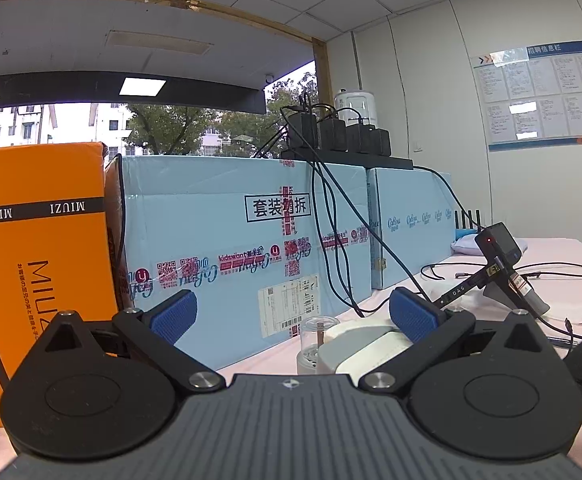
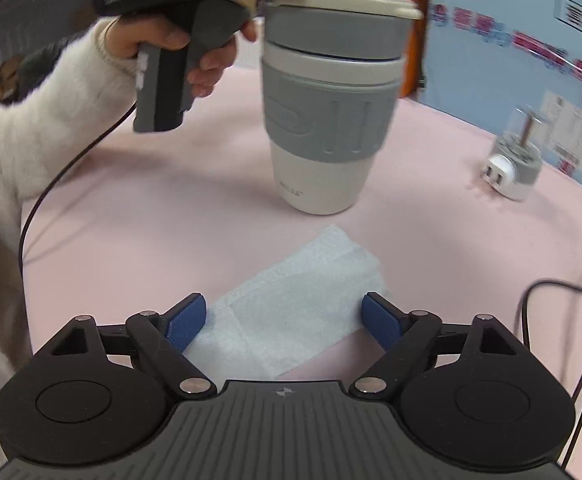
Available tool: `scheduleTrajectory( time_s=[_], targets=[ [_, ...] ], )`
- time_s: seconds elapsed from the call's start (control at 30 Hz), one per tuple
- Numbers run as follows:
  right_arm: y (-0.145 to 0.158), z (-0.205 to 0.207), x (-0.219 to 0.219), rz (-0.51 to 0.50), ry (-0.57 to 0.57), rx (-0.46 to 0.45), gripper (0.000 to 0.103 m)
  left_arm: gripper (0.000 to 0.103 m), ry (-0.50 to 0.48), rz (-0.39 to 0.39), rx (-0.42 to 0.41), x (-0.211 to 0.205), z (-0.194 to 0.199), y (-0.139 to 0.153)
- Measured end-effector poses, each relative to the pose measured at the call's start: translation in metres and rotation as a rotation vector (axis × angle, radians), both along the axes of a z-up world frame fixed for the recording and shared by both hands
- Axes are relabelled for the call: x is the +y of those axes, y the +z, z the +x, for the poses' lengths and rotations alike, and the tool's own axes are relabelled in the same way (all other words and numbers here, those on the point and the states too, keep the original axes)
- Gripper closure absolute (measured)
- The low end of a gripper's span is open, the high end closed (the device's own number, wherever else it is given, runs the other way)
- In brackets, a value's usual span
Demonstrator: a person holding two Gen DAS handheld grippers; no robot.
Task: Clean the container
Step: 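Drop the tissue on the table and regrasp it with the right tool, then wipe the tumbler body with the tissue in the right tool while the left tool holds the lid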
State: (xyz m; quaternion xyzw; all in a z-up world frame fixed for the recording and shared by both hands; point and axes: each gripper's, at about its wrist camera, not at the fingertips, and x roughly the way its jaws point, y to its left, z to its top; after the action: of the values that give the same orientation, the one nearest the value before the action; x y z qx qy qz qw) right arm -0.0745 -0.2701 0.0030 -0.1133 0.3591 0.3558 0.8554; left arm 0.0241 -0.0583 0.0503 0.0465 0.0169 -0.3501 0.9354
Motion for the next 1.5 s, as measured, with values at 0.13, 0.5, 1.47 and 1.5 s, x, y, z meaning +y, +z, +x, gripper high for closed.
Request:
scheduleTrajectory(
  time_s=[0.13, 0.5, 1.47, 1.5],
  targets=[
    [-0.003, -0.021, 0.000, 0.041, -0.091, -0.041, 0.044, 0.000, 0.010, -0.003, -0.003, 0.000, -0.002, 0.000],
    [-0.032, -0.107, 0.001, 0.478, -0.328, -0.313, 0.092, 0.000, 0.061, -0.006, -0.014, 0.004, -0.007, 0.000],
    [-0.023, -0.038, 0.034, 1.024, -0.916, -0.384, 0.089, 0.000, 0.117, -0.001, 0.001, 0.010, -0.008, 0.002],
    [-0.022, -0.039, 0.036, 0.998, -0.917, -0.389, 0.089, 0.000, 0.117, -0.003, 0.004, 0.011, -0.007, 0.002]
  ],
)
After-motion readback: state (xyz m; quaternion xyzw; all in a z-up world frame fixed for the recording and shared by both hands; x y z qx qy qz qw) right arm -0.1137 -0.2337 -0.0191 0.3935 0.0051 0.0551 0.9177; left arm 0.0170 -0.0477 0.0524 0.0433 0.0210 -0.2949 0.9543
